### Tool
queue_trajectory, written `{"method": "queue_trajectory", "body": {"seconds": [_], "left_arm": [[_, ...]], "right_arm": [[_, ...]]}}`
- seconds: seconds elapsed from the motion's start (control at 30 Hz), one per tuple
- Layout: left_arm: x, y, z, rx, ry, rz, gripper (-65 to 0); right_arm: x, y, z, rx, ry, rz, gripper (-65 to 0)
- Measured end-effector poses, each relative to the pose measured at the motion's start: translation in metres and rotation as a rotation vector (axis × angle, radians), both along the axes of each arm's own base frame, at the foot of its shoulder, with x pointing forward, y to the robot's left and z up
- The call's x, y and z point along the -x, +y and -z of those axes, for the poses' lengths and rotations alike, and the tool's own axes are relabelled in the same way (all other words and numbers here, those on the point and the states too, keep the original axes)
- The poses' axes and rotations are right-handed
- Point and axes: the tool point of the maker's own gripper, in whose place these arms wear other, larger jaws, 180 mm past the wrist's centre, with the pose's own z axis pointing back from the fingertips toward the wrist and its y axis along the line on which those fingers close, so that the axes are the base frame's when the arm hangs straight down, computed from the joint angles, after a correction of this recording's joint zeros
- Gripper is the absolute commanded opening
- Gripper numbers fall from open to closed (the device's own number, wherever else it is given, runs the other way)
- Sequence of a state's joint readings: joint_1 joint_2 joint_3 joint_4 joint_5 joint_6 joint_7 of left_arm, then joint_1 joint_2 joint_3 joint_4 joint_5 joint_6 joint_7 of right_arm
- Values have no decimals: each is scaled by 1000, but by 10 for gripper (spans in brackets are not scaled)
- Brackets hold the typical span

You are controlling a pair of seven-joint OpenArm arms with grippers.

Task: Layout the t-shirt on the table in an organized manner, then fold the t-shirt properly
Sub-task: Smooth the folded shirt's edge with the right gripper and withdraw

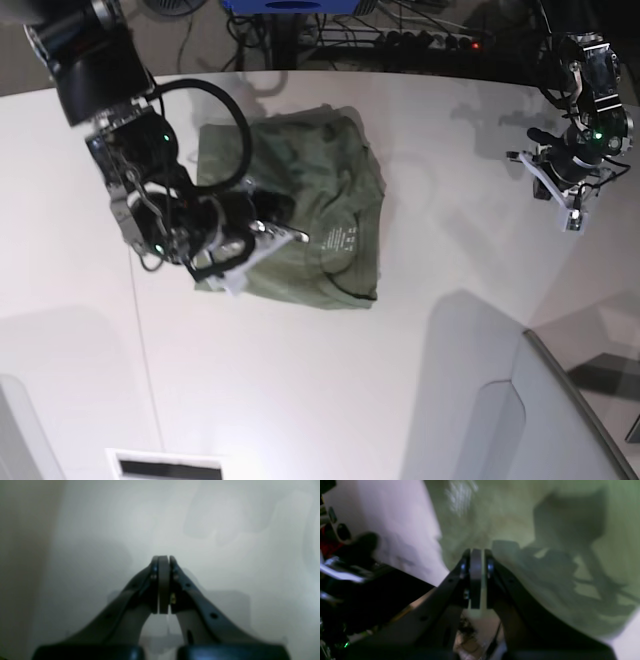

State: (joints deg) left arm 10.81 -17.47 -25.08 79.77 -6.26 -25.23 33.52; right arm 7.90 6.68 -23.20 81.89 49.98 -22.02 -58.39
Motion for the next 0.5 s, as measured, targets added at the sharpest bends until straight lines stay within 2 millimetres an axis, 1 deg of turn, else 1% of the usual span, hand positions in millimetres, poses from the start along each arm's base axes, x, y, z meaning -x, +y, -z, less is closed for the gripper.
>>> {"method": "queue_trajectory", "body": {"seconds": [0.03,0.07,0.13,0.2,0.27,0.3,0.37,0.43,0.5], "left_arm": [[-1,-1,0,1,-3,1,-650],[-2,-2,-1,4,-6,2,-650],[-3,-5,-1,11,-12,4,-650],[-2,-2,0,6,-7,5,-650],[-2,6,-4,-16,-2,11,-650],[-3,11,-7,-30,-4,13,-650],[-5,20,-13,-52,-8,17,-650],[-6,26,-16,-69,-7,21,-650],[-7,30,-19,-80,-7,23,-650]], "right_arm": [[6,-8,7,25,13,5,-623],[13,-11,12,28,32,10,-623],[27,-9,19,22,64,8,-623],[46,6,21,-40,119,2,-623],[61,23,19,-92,161,-35,-623],[65,29,18,-103,163,-53,-623],[69,34,20,-104,168,-75,-623],[73,34,29,-90,198,-78,-623],[73,28,40,-73,209,-45,-623]]}}
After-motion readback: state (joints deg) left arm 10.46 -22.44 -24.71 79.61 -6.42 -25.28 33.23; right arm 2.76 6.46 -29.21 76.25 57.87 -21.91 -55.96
